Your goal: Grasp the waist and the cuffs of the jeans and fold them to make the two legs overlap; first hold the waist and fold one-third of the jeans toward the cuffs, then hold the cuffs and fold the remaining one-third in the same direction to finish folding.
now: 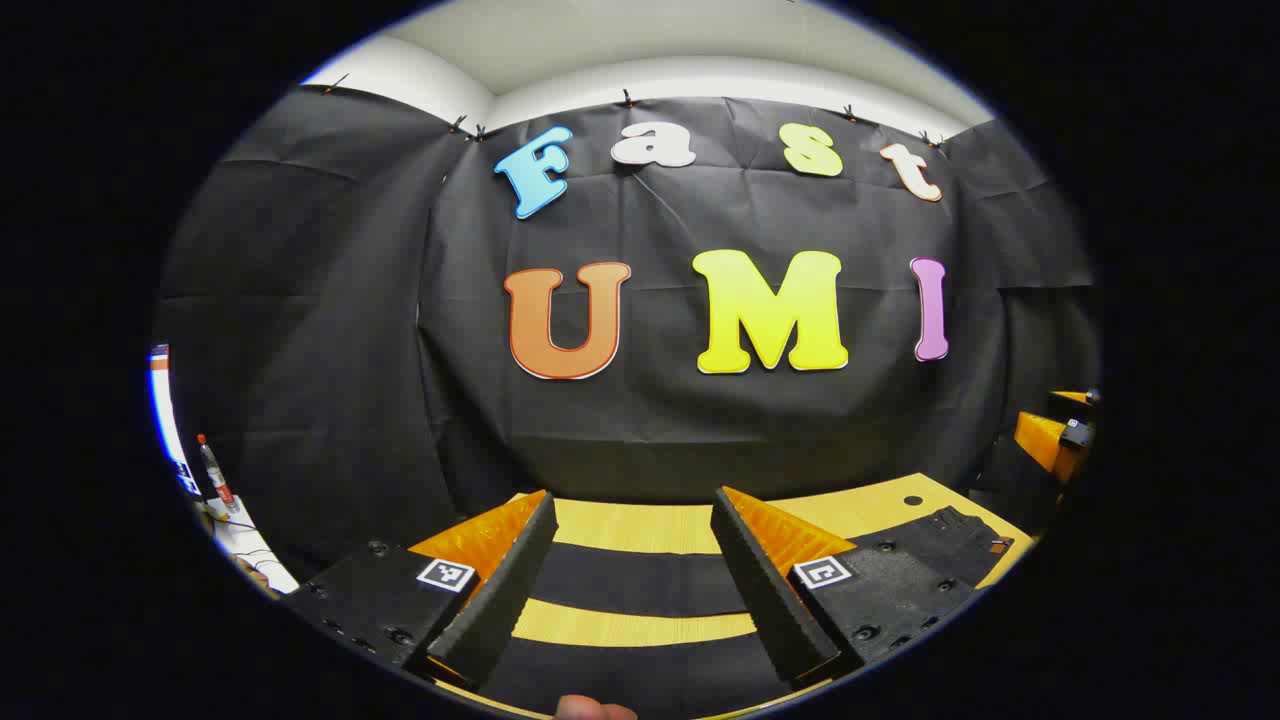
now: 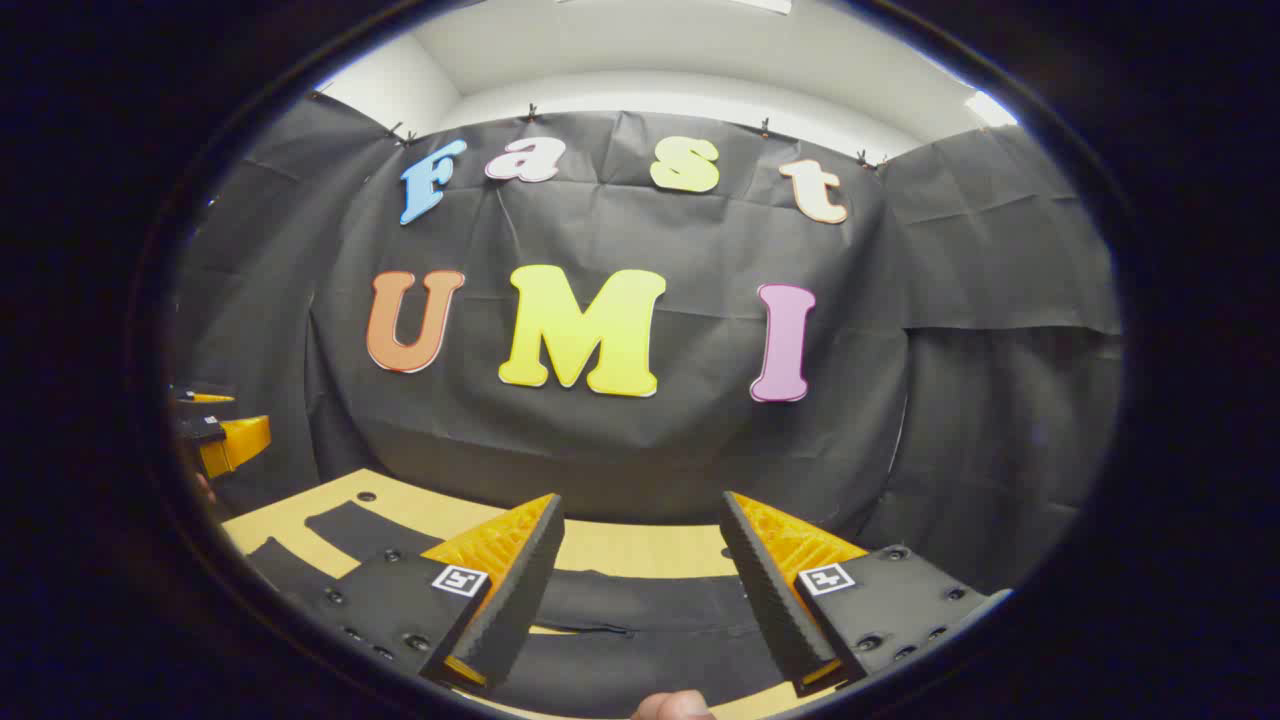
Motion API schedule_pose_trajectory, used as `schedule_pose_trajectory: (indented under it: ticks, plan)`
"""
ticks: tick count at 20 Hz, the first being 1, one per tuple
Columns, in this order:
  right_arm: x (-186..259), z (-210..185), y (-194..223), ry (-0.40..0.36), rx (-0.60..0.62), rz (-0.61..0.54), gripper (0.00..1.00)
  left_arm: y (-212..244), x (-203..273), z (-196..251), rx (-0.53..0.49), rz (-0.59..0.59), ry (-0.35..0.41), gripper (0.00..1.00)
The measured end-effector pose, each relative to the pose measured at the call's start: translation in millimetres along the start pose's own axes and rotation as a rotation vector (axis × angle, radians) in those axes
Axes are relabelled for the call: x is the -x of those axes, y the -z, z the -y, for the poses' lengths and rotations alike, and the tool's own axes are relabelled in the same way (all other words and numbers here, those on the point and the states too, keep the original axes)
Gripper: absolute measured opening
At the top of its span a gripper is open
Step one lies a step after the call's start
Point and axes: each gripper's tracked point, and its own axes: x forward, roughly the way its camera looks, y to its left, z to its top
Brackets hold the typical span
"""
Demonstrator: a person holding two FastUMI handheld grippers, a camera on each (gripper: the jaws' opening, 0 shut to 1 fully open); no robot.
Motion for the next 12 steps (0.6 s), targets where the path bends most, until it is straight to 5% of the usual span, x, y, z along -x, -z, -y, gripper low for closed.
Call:
schedule_pose_trajectory:
  ticks: [6,12]
  plan:
    - [-4.9,-4.1,-1.2,-0.007,0.007,-0.001,0.94,2.1,-5.8,3.4,0.01,-0.009,0.028,0.94]
    - [-7.2,5.3,-2.7,0.008,0.008,0.002,0.94,3.1,-7.7,4.3,0.0,-0.008,0.032,1.0]
